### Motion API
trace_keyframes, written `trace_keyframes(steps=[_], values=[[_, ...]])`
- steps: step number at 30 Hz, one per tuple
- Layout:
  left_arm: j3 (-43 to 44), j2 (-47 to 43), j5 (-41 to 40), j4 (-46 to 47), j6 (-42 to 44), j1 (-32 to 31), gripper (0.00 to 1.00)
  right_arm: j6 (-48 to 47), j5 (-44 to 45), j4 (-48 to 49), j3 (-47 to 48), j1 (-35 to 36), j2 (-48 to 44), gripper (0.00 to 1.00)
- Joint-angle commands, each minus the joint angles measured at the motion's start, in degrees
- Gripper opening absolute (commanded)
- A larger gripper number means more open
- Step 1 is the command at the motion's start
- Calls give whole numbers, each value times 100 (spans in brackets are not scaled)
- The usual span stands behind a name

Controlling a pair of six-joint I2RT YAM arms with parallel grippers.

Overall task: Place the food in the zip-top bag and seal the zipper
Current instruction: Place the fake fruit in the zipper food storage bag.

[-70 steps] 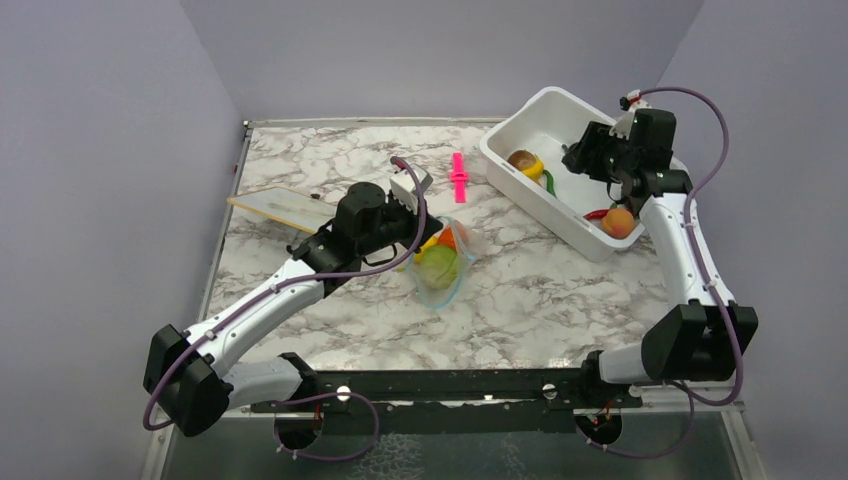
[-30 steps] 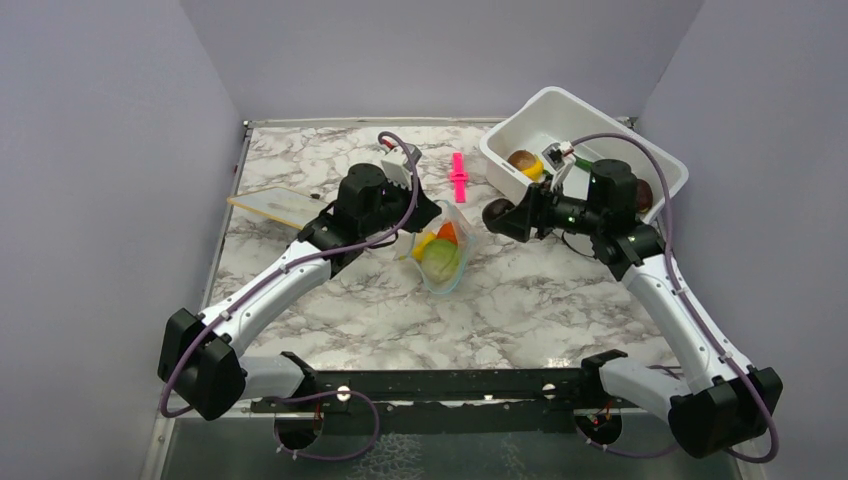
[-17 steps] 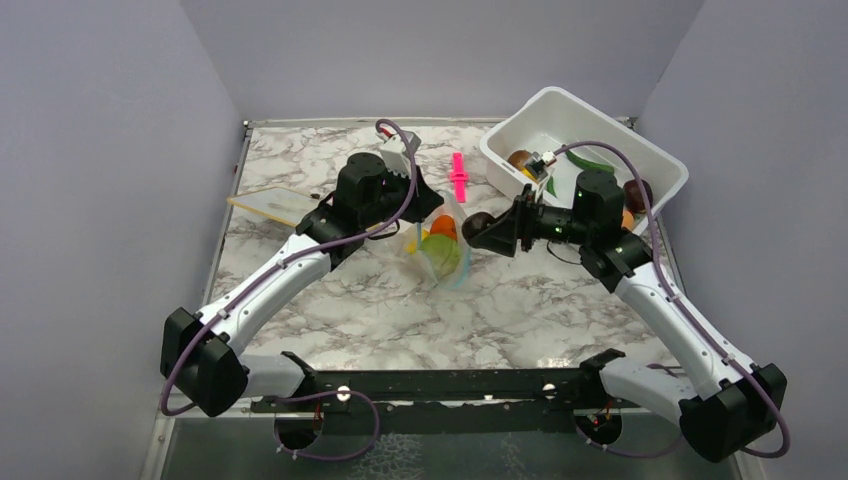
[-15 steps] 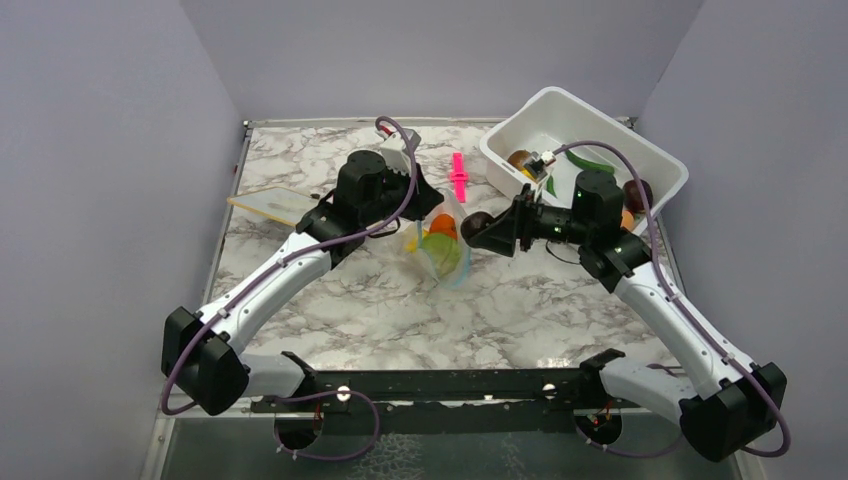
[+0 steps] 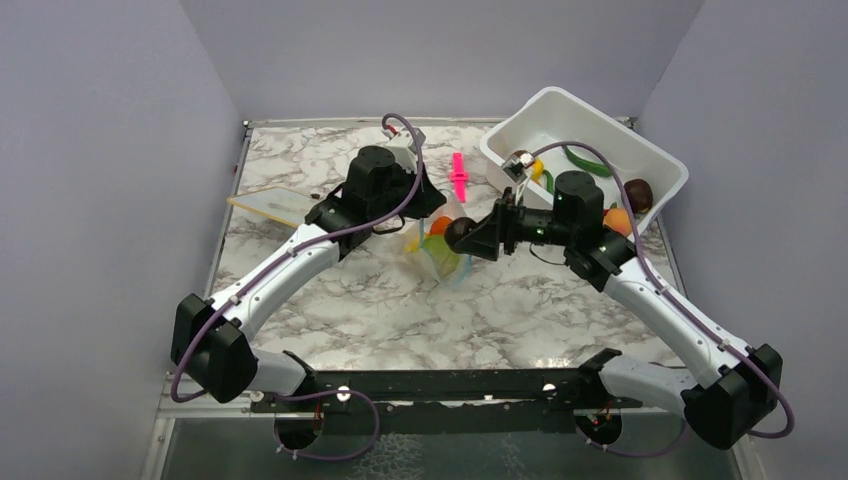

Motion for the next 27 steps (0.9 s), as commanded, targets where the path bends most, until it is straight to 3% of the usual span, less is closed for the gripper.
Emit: trace_keyframes(steps=[1,6,13,19,23,27], values=[[270,-63,134,146,-187,42,0,-189,591,-235,267,140,289,42],[71,-238,434,386,-351,37,0,-690,1363,-977,596,151,666,44],[-238,-469,799,742,-635,42,0,-825,1812,-1084,723,150,898,44],[-445,-489,1202,1141,-996,39,0,-1099,2726,-1696,972,151,1015,44],[-638,-443,1388,1465,-1097,48,0,-870,2556,-1519,937,151,1056,45],[-629,-352,1489,1431,-1058,50,0,-695,1830,-1178,821,194,1122,45]])
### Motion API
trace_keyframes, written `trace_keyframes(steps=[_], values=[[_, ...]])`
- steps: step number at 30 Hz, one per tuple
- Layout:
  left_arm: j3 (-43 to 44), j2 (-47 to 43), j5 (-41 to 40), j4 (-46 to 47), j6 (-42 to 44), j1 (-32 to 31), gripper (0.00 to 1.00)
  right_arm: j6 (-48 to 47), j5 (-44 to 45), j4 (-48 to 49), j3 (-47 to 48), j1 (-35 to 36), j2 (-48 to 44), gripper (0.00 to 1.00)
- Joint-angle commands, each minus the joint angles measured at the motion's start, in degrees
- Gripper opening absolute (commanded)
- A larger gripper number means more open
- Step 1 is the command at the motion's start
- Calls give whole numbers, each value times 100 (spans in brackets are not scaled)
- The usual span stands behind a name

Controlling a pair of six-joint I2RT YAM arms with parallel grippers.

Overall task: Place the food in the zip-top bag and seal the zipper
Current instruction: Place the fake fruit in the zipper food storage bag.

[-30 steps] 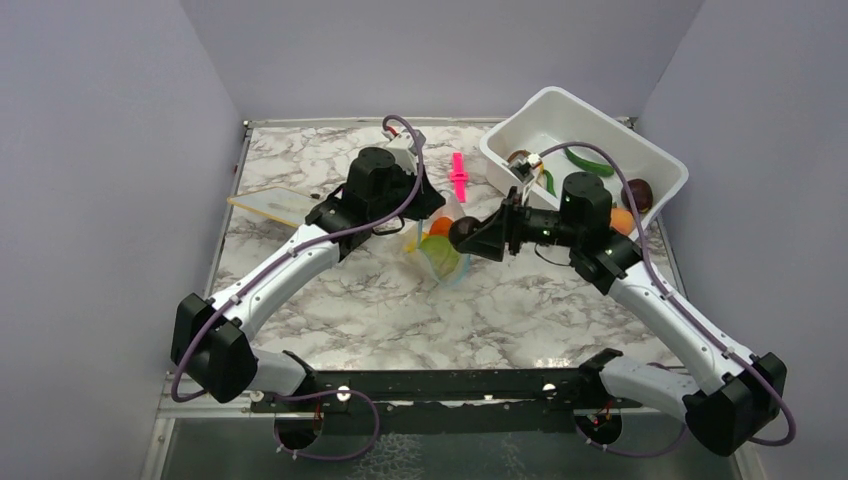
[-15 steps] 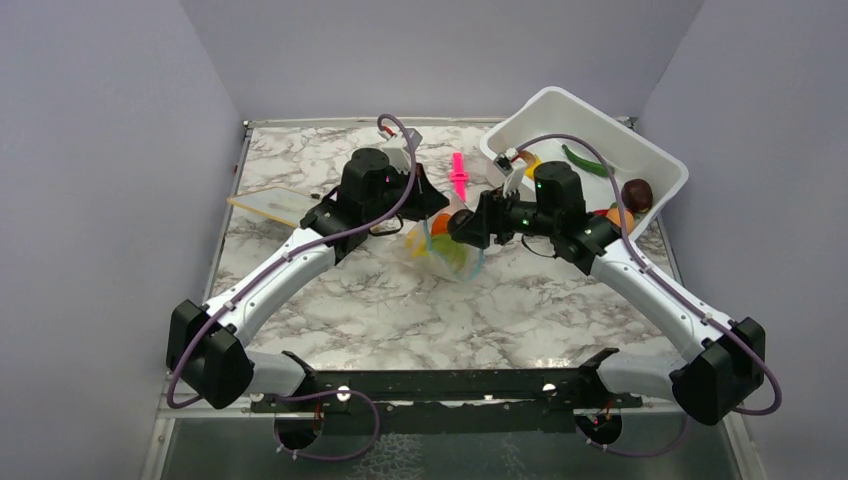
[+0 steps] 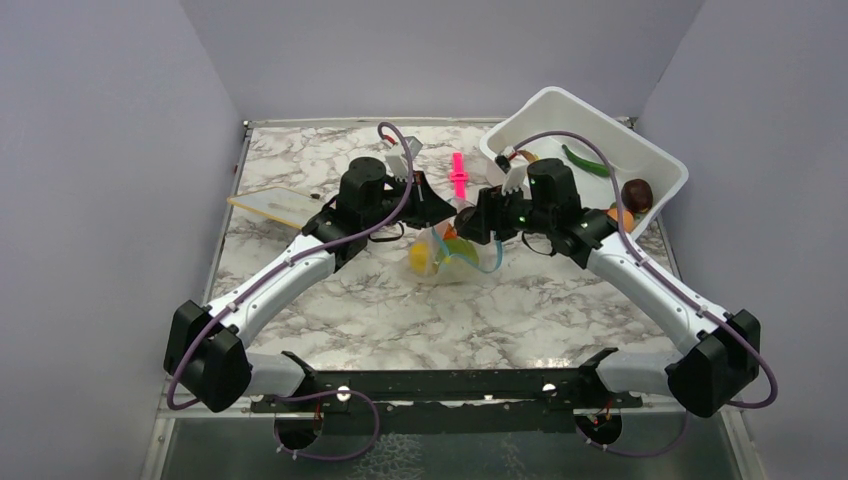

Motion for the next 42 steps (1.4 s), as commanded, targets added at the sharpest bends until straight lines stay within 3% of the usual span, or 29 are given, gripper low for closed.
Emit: trace_keyframes(steps=[1,8,16,25,29,38,42], values=[[41,-38,389,410,-106,18,0,156,-486,339,-9,108,87,45],[60,22,429,403,-216,26,0,288,-80,459,-189,195,106,45],[2,7,339,496,-236,26,0,220,-639,697,-175,301,200,65],[44,47,266,379,-46,41,0,43,-247,257,4,297,-17,81],[77,20,151,201,156,44,0,40,-302,267,-32,301,-257,78],[10,-51,-273,-195,780,48,0,-94,-258,-32,443,301,-499,59],[19,-79,-390,-500,1152,44,0,-133,-2,-137,700,301,-578,57]])
